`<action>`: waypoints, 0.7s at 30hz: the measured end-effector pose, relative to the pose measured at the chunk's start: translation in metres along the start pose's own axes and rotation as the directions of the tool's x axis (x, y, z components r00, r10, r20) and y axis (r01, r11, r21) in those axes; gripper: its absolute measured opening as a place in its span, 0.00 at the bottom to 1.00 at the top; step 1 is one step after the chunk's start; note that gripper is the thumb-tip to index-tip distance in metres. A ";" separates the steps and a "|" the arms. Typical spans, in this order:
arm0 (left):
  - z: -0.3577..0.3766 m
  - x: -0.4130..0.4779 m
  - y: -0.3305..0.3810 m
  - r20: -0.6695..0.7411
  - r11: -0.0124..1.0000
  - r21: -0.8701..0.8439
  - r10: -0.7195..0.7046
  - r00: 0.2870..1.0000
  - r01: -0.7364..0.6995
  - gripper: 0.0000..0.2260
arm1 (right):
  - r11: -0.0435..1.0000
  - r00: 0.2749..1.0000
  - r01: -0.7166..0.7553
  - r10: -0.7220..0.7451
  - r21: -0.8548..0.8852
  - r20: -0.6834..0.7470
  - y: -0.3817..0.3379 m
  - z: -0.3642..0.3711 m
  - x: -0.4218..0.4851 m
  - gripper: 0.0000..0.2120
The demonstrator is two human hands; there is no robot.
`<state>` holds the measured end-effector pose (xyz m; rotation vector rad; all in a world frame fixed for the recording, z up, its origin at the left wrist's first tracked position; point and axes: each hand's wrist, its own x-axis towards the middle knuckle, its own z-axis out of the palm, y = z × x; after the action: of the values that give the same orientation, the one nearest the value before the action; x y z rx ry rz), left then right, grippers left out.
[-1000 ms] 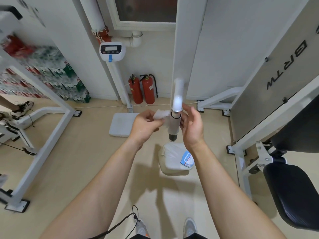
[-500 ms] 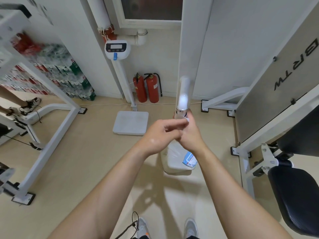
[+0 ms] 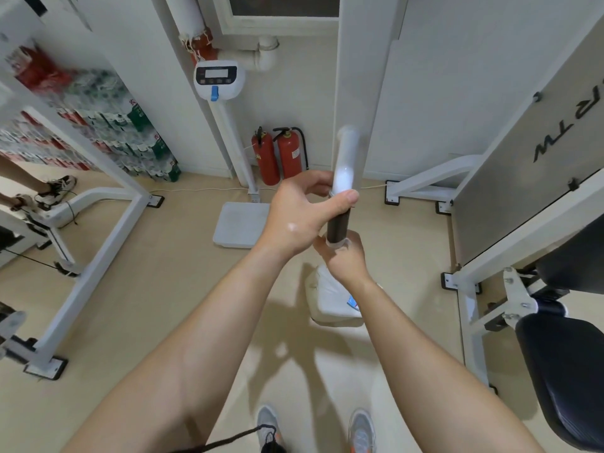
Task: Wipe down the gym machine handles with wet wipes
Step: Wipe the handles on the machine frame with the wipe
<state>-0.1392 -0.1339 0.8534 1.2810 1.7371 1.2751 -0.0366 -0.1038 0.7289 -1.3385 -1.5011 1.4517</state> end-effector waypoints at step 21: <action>-0.001 0.002 0.007 0.073 0.999 -0.006 -0.035 0.997 0.036 0.10 | 1.000 0.951 0.016 -0.017 -0.003 -0.309 -0.047 0.008 -0.011 0.14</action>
<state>-0.1387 -0.1322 0.8610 1.2708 1.6949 1.1989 -0.0513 -0.1099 0.7745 -1.4725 -1.3045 1.1663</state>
